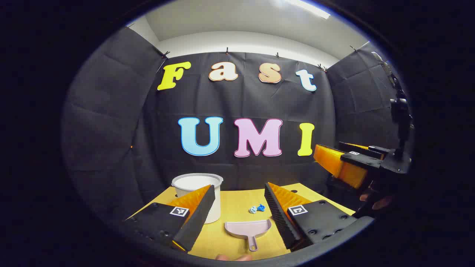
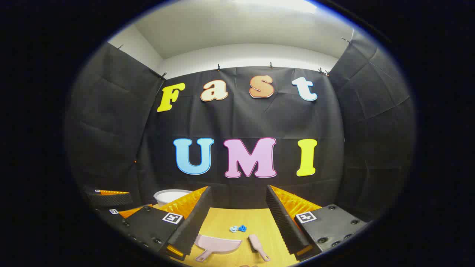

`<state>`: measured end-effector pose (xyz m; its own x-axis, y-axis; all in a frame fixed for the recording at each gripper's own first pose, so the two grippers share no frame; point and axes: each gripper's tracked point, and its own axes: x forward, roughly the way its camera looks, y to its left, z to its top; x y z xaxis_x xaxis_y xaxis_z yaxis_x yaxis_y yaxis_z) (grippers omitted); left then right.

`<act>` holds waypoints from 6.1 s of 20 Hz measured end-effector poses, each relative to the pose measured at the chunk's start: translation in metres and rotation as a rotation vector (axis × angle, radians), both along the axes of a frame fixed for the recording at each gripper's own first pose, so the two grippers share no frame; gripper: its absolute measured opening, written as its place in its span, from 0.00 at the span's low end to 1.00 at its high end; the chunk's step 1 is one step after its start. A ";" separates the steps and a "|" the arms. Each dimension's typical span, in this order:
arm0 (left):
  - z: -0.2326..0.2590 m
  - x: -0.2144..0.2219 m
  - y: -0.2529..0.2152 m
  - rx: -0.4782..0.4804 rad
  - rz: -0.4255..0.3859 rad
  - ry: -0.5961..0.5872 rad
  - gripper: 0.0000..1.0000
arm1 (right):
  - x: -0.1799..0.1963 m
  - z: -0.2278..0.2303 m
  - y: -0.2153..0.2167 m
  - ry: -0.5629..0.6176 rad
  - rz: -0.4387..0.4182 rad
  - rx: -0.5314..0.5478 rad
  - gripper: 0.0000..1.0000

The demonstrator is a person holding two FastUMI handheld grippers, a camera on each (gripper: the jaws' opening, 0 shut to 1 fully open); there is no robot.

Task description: Pick up the small broom and dustpan from the desktop, sweep the trash into the dustpan with the broom, and then empty the trash into the garbage bin.

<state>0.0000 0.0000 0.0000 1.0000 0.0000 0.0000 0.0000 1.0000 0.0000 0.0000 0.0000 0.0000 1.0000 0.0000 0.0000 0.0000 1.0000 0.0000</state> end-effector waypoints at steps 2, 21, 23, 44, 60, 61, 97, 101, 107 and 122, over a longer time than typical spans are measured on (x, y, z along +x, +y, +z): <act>-0.001 -0.001 0.002 -0.002 -0.004 0.002 0.80 | -0.005 0.001 0.002 -0.004 -0.003 -0.003 0.92; 0.000 -0.026 -0.002 -0.035 -0.020 0.012 0.78 | -0.029 0.017 -0.016 -0.034 -0.026 -0.018 0.94; 0.000 -0.027 -0.002 -0.046 -0.020 0.013 0.80 | -0.030 0.018 -0.016 -0.031 -0.028 -0.025 0.92; -0.040 -0.005 -0.007 -0.211 -0.115 0.156 0.78 | -0.003 0.057 -0.037 -0.089 -0.096 -0.157 0.94; -0.238 0.101 -0.059 -0.219 -0.030 0.946 0.83 | 0.050 -0.023 -0.090 0.084 -0.040 -0.161 0.97; -0.253 0.104 -0.058 -0.207 -0.018 0.998 0.83 | 0.048 -0.036 -0.092 0.115 -0.030 -0.138 0.97; -0.339 0.140 -0.039 -0.182 -0.226 1.382 0.30 | 0.021 -0.339 -0.084 1.328 -0.019 0.001 0.98; -0.339 0.137 -0.036 -0.212 -0.280 1.352 0.30 | 0.026 -0.382 -0.095 1.413 -0.105 -0.068 0.97; -0.339 0.136 -0.035 -0.216 -0.308 1.339 0.30 | 0.015 -0.435 -0.124 1.609 -0.093 -0.281 0.98; -0.338 0.133 -0.033 -0.231 -0.310 1.338 0.30 | 0.015 -0.442 -0.094 1.786 0.061 -0.096 0.27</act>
<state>0.1334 -0.0334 -0.3383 0.1997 -0.3505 -0.9150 0.0879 0.9365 -0.3396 0.0149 -0.0939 -0.4416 -0.2132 -0.0315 -0.9765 -0.0985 0.9951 -0.0106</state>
